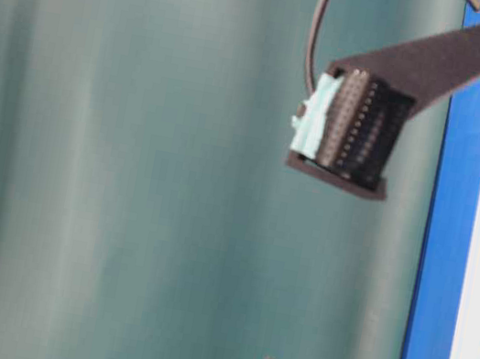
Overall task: Hit the mark with a hammer.
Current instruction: 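Lower the mallet onto the table and open the right gripper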
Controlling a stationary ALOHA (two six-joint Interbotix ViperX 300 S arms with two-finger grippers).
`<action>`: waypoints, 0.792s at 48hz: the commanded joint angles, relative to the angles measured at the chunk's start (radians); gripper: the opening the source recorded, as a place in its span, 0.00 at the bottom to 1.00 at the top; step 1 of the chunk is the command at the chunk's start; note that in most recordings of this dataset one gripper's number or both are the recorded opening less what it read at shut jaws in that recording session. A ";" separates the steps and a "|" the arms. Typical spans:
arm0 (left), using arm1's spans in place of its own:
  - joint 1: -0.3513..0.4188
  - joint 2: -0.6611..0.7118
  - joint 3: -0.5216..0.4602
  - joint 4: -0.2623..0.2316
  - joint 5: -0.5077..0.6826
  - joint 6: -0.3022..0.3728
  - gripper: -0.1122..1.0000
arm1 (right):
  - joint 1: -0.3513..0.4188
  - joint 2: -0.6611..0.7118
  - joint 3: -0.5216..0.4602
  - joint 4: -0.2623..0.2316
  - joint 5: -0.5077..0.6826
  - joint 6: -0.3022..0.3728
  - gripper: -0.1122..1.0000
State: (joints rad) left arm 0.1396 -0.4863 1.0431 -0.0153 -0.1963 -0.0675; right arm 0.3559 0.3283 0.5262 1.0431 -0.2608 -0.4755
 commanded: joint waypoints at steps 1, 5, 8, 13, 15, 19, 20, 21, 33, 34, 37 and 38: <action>-0.002 -0.009 -0.009 0.000 -0.005 0.002 0.89 | 0.003 -0.018 -0.018 0.002 -0.009 -0.003 0.17; -0.002 -0.009 -0.009 0.000 -0.005 0.002 0.89 | 0.003 -0.018 -0.018 0.002 0.002 -0.005 0.17; -0.002 -0.011 -0.008 0.000 -0.005 0.002 0.89 | 0.003 -0.018 -0.017 0.002 0.014 -0.005 0.17; -0.002 -0.011 -0.008 0.000 -0.005 0.002 0.89 | 0.005 -0.018 -0.015 0.002 0.029 -0.005 0.17; -0.002 -0.009 -0.008 0.000 -0.006 0.002 0.89 | 0.003 -0.020 -0.015 0.002 0.034 -0.005 0.17; -0.002 -0.011 -0.008 0.000 -0.005 0.002 0.89 | 0.005 -0.018 -0.014 0.002 0.037 -0.005 0.17; -0.002 -0.011 -0.008 0.000 -0.006 0.000 0.89 | 0.005 -0.018 -0.014 0.002 0.038 -0.005 0.17; -0.002 -0.011 -0.008 0.000 -0.005 -0.003 0.89 | 0.005 -0.018 -0.014 0.002 0.037 -0.005 0.17; -0.002 -0.015 -0.006 0.000 0.023 -0.003 0.89 | 0.005 -0.037 -0.008 0.002 0.028 -0.011 0.56; -0.002 -0.015 -0.006 0.000 0.026 -0.003 0.89 | 0.005 -0.041 -0.006 0.002 0.025 -0.012 0.62; -0.002 -0.015 -0.006 0.000 0.038 -0.003 0.89 | 0.005 -0.066 0.002 0.000 0.020 -0.015 0.77; -0.002 -0.015 -0.006 0.000 0.040 -0.005 0.89 | 0.003 -0.080 0.008 -0.003 0.020 -0.018 0.83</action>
State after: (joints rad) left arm 0.1396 -0.4924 1.0462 -0.0153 -0.1611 -0.0690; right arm 0.3605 0.3145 0.5323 1.0431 -0.2301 -0.4893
